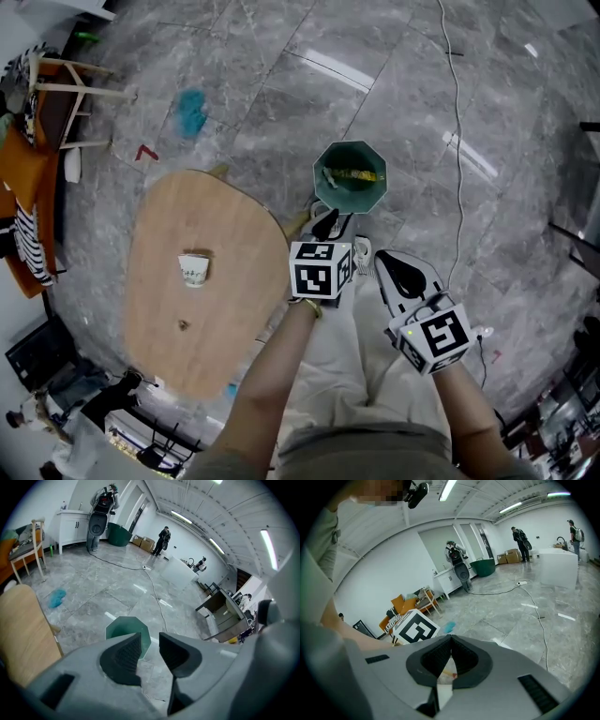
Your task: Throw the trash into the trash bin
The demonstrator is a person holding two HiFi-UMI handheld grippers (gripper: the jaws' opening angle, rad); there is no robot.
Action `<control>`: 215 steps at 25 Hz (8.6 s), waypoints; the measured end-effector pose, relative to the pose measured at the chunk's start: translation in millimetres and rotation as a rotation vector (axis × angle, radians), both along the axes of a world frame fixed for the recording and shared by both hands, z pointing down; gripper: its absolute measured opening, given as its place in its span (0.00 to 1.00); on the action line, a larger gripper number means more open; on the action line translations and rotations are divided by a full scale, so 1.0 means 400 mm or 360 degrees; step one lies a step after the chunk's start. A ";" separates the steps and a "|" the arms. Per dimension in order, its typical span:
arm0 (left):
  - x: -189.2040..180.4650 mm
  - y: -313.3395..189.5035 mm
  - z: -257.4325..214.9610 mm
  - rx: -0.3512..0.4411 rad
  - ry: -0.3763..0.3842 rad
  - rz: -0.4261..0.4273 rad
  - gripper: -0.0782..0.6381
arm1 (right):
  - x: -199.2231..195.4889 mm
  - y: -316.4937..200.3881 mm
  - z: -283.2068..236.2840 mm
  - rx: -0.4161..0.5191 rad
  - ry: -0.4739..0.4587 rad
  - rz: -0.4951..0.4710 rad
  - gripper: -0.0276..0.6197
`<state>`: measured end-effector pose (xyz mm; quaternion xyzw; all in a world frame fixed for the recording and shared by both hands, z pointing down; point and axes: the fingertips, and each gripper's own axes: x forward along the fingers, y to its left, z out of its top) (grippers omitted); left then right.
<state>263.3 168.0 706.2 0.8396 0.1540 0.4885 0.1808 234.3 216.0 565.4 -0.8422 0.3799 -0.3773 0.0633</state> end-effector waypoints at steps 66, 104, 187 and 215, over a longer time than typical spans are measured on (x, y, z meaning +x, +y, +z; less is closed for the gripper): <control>-0.162 -0.013 -0.775 -0.0094 0.0426 -0.0179 0.12 | -0.068 0.014 -0.605 0.0105 0.0533 -0.0236 0.06; -0.369 -0.238 -0.835 -0.0034 0.0560 -0.0643 0.12 | -0.224 -0.197 -0.646 0.0190 0.0646 -0.0602 0.06; -1.154 -1.156 -0.375 0.0031 0.0053 -0.1824 0.12 | -0.919 -1.140 -0.291 0.0023 0.0198 -0.1742 0.06; -1.177 -1.224 -0.061 0.0109 -0.0132 -0.1855 0.22 | -0.929 -1.127 -0.107 -0.0101 0.0013 -0.1679 0.06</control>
